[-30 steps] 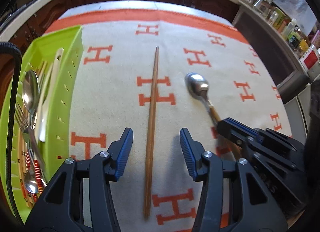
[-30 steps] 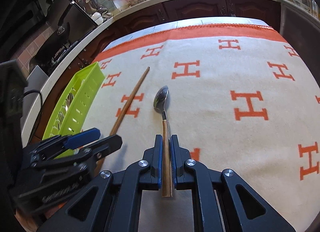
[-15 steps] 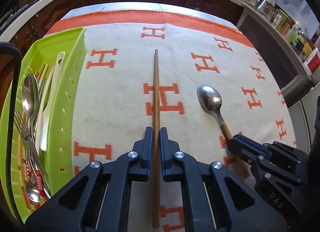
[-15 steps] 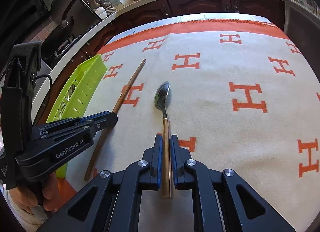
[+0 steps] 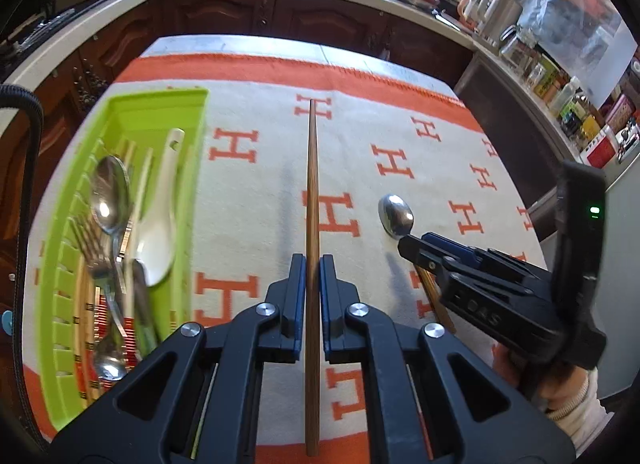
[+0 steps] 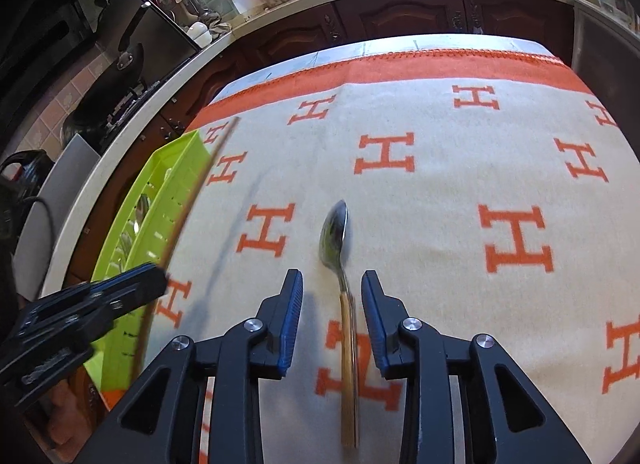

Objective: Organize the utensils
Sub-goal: 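Carry the chopstick and spoon over the green tray and lower them in, then open both grippers to release the utensils in the tray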

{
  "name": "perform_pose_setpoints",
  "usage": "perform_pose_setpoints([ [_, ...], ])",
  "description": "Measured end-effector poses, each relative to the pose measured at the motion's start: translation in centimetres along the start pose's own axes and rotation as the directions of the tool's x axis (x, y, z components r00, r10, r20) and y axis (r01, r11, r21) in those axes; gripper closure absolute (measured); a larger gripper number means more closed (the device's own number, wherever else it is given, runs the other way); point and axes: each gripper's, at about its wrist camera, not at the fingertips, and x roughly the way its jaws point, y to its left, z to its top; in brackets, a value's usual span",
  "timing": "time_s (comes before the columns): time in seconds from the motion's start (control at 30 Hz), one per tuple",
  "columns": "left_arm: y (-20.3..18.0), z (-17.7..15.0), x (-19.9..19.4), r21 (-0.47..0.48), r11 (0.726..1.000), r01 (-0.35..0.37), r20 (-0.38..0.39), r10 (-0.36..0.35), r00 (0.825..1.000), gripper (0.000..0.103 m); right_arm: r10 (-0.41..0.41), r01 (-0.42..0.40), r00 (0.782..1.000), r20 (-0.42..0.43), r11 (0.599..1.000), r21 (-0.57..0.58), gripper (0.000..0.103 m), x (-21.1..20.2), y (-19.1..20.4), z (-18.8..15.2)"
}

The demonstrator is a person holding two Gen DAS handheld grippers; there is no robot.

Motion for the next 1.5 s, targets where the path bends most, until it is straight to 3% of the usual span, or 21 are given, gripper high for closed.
perform_pose_setpoints([
  [0.1, 1.6, 0.2, -1.8, -0.021, 1.0, -0.012, 0.025, 0.012, 1.0, 0.099, -0.021, 0.021, 1.0, -0.011, 1.0, -0.017, 0.072, 1.2, 0.7, 1.0],
  [0.17, 3.0, 0.3, -3.2, -0.031, 0.999, -0.035, 0.046, 0.037, 0.998, 0.099, -0.036, 0.035, 0.999, -0.009, 0.999, -0.032, 0.077, 1.8, 1.1, 1.4],
  [0.23, 4.4, 0.5, -4.2, -0.046, 0.997, -0.059, 0.06, 0.062, 0.996, 0.099, -0.065, 0.065, 0.998, -0.007, 0.996, -0.056, 0.09, 2.3, 1.6, 1.6],
  [0.43, 9.6, 0.6, -6.2, -0.097, 0.982, -0.16, 0.082, 0.168, 0.982, 0.099, -0.078, 0.079, 0.997, 0.01, 0.993, -0.082, 0.101, 2.2, 2.7, 1.5],
  [0.67, 13.2, -0.2, -5.2, -0.139, 0.974, -0.181, 0.052, 0.19, 0.98, 0.099, 0.032, -0.025, 0.997, 0.072, 0.996, -0.088, 0.101, -1.2, 5.4, 2.1],
  [0.93, 14.3, -1.3, -2.6, -0.147, 0.979, -0.142, 0.028, 0.148, 0.989, 0.099, 0.217, -0.197, 0.973, 0.073, 0.955, -0.223, 0.101, -4.8, 13.6, 3.4],
  [1.17, 14.0, -1.9, -4.4, -0.14, 0.978, -0.153, 0.065, 0.163, 0.985, 0.098, 0.226, -0.205, 0.974, 0.028, 0.921, -0.331, 0.101, -3.3, 21.0, 2.9],
  [1.23, 14.2, -2.0, -5.2, -0.139, 0.975, -0.174, 0.072, 0.185, 0.98, 0.095, 0.217, -0.198, 0.976, 0.016, 0.917, -0.347, 0.101, -2.6, 22.3, 2.7],
  [1.37, 14.8, -2.6, -7.1, -0.134, 0.966, -0.22, 0.102, 0.234, 0.967, 0.053, 0.202, -0.194, 0.979, -0.014, 0.914, -0.356, 0.101, -0.8, 23.8, 2.5],
  [1.5, 15.0, -3.1, -8.8, -0.128, 0.961, -0.245, 0.129, 0.261, 0.957, 0.051, 0.179, -0.18, 0.983, -0.036, 0.915, -0.361, 0.101, 1.0, 24.7, 2.6],
])
